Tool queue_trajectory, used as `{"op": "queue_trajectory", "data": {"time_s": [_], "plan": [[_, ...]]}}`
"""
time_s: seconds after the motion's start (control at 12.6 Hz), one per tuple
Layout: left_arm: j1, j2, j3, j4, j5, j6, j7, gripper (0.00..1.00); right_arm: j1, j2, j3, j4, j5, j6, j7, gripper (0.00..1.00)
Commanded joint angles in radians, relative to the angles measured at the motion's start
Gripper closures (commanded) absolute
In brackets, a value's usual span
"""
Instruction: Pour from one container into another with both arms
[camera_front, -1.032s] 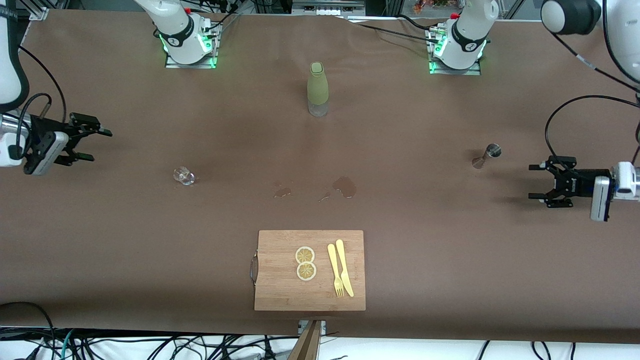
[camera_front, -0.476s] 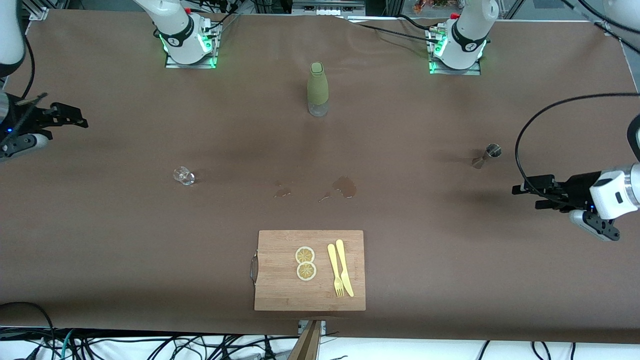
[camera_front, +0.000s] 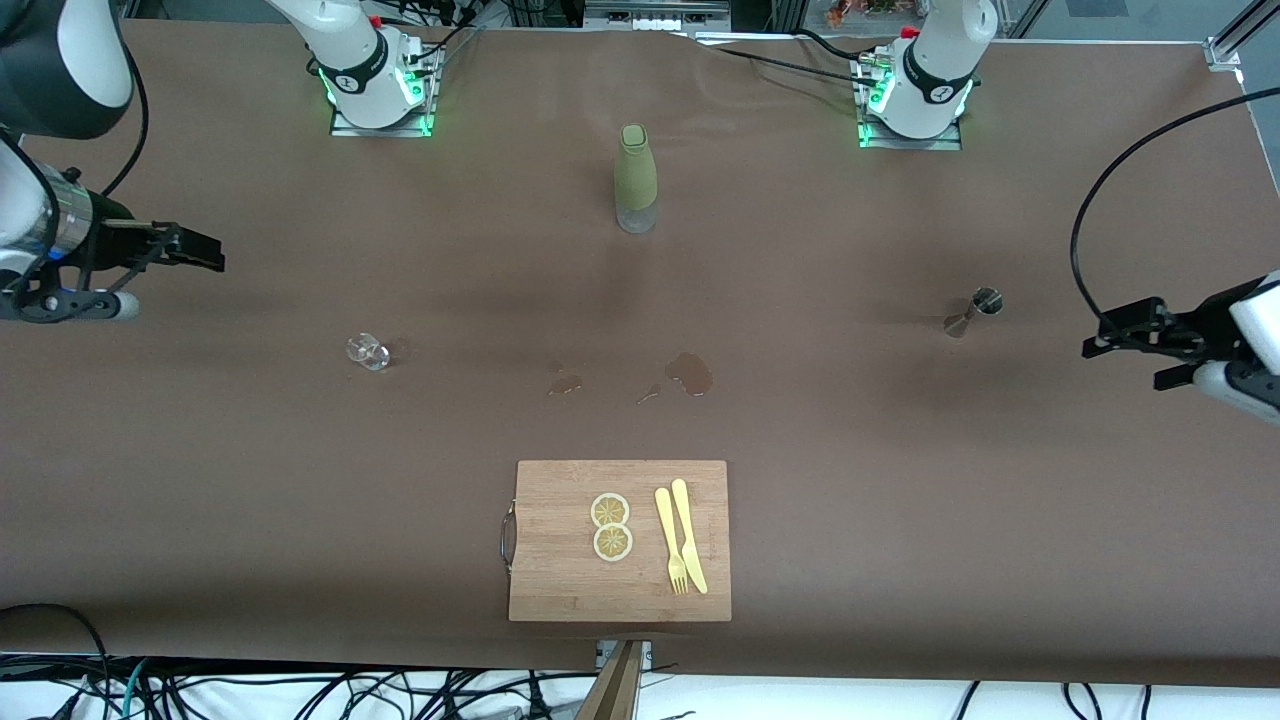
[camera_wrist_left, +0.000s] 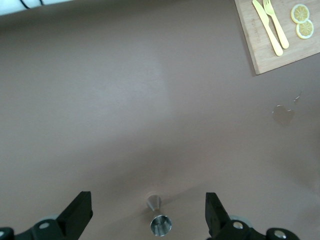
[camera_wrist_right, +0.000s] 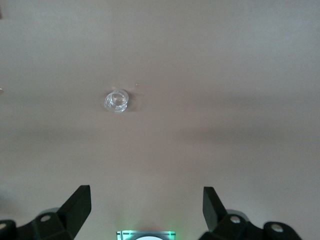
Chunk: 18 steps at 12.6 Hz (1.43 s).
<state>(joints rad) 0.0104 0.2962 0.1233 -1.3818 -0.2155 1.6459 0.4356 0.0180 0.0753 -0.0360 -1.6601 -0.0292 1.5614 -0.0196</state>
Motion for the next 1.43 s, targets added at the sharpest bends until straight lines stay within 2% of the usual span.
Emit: {"op": "queue_trajectory", "data": {"time_s": [0.0,0.16,0.4,0.63,0.87,1.35], "plan": [[-0.027,-0.080,-0.004,-0.028,0.051,-0.033,-0.270,0.00,-0.006,-0.072,-0.022,0.052,0.002,-0.040,0.015,0.01],[-0.065,-0.124,-0.007,-0.033,0.083,-0.101,-0.441,0.00,-0.006,-0.069,-0.059,0.051,0.011,-0.002,0.015,0.01],[-0.118,-0.163,-0.007,-0.036,0.206,-0.139,-0.405,0.00,-0.006,-0.075,-0.062,0.045,0.034,-0.012,0.017,0.01],[-0.133,-0.235,-0.007,-0.115,0.199,-0.159,-0.406,0.00,-0.007,-0.075,-0.058,0.045,0.035,-0.012,0.006,0.01],[-0.138,-0.226,-0.007,-0.102,0.163,-0.159,-0.439,0.00,-0.007,-0.074,-0.058,0.042,0.035,-0.001,0.012,0.01],[-0.151,-0.233,-0.008,-0.102,0.165,-0.192,-0.477,0.00,-0.006,-0.071,-0.058,0.040,0.035,-0.003,0.012,0.01]]}}
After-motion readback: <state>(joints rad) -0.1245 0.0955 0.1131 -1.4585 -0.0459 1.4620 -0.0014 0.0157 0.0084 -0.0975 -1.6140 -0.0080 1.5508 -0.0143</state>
